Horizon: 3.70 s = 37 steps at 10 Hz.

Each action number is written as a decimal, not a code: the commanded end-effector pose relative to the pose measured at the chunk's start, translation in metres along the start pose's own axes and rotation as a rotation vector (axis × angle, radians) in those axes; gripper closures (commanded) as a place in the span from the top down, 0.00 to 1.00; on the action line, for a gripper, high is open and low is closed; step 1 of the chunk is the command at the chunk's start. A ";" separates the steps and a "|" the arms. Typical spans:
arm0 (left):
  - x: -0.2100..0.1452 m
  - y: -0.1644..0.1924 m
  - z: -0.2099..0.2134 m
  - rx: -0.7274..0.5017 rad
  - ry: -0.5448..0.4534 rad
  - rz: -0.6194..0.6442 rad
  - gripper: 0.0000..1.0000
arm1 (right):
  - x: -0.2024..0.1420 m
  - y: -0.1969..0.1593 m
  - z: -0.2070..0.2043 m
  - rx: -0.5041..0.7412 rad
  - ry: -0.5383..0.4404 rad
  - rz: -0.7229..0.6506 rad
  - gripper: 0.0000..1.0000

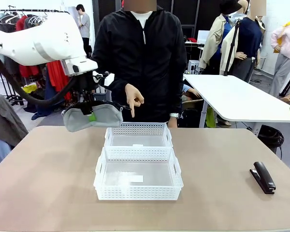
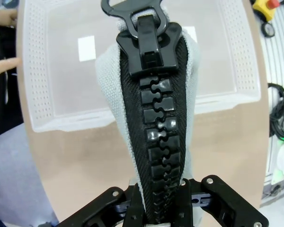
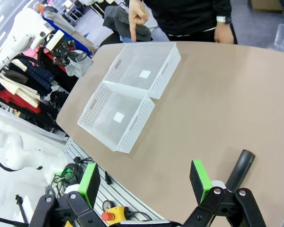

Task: Distribute items into two baskets.
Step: Place the picked Pencil pouch into the Organizing basket as instructed by the person.

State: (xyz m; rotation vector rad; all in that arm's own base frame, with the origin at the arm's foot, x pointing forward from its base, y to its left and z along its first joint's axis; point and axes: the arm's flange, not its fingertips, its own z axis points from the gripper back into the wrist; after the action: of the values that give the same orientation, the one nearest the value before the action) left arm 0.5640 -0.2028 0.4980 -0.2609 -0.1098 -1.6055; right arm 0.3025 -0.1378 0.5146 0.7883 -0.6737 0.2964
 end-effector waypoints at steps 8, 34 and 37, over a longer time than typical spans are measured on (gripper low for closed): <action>0.064 0.073 -0.035 0.136 0.040 0.080 0.00 | 0.002 0.001 0.000 0.016 -0.014 0.009 1.00; 0.109 0.141 -0.169 0.057 -0.056 0.040 0.12 | 0.002 0.001 0.000 0.016 -0.014 0.009 1.00; 0.108 0.139 -0.166 0.051 -0.075 0.036 0.66 | 0.002 0.001 0.000 0.016 -0.014 0.009 1.00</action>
State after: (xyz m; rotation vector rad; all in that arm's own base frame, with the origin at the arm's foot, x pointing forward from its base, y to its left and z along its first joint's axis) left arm 0.6769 -0.3537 0.3429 -0.2478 -0.1925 -1.5417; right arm 0.3024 -0.1378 0.5147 0.7885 -0.6736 0.2966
